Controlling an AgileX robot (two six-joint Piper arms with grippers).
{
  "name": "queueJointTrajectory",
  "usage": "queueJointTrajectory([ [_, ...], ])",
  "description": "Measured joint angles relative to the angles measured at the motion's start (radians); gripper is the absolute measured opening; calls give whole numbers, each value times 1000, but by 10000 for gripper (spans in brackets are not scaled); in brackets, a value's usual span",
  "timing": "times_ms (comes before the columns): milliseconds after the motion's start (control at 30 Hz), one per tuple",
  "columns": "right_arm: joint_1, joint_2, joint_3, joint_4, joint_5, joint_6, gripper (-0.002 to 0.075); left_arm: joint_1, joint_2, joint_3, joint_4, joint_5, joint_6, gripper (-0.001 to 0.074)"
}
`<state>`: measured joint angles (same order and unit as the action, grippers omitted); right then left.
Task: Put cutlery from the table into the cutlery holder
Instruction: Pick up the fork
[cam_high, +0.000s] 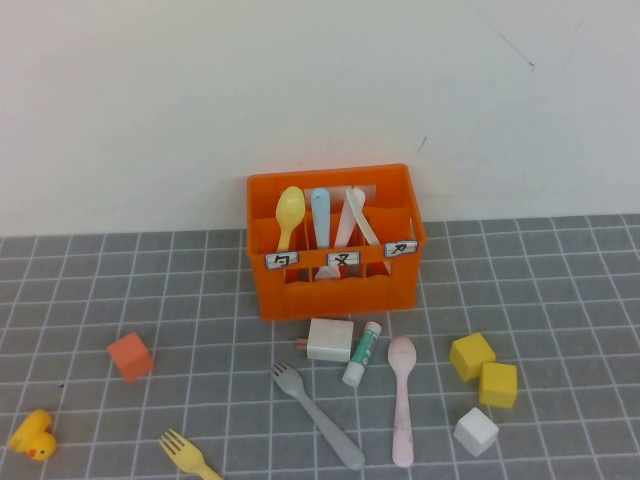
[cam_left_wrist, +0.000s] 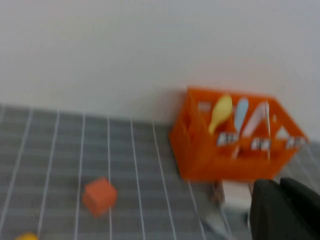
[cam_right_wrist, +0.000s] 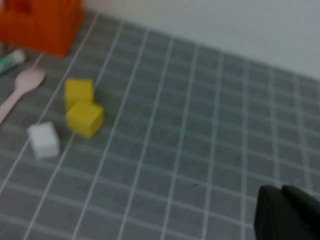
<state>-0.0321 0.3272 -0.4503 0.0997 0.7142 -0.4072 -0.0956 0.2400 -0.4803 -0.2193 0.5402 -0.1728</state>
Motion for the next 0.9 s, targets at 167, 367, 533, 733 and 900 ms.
queueJointTrajectory([
  [167,0,173,0,138,92,-189,-3,0,154,2,-85,123,59,-1],
  [367,0,293,0,177,82,-282,-3,0,451,2,-218,274,186,-1],
  [533,0,306,54,267,8,-375,-3,0,723,2,-393,274,370,-1],
  [733,0,306,81,372,2,-493,-3,0,955,2,-441,138,426,-1],
  [900,0,306,81,381,-2,-508,-3,-35,1067,2,-474,39,423,-1],
])
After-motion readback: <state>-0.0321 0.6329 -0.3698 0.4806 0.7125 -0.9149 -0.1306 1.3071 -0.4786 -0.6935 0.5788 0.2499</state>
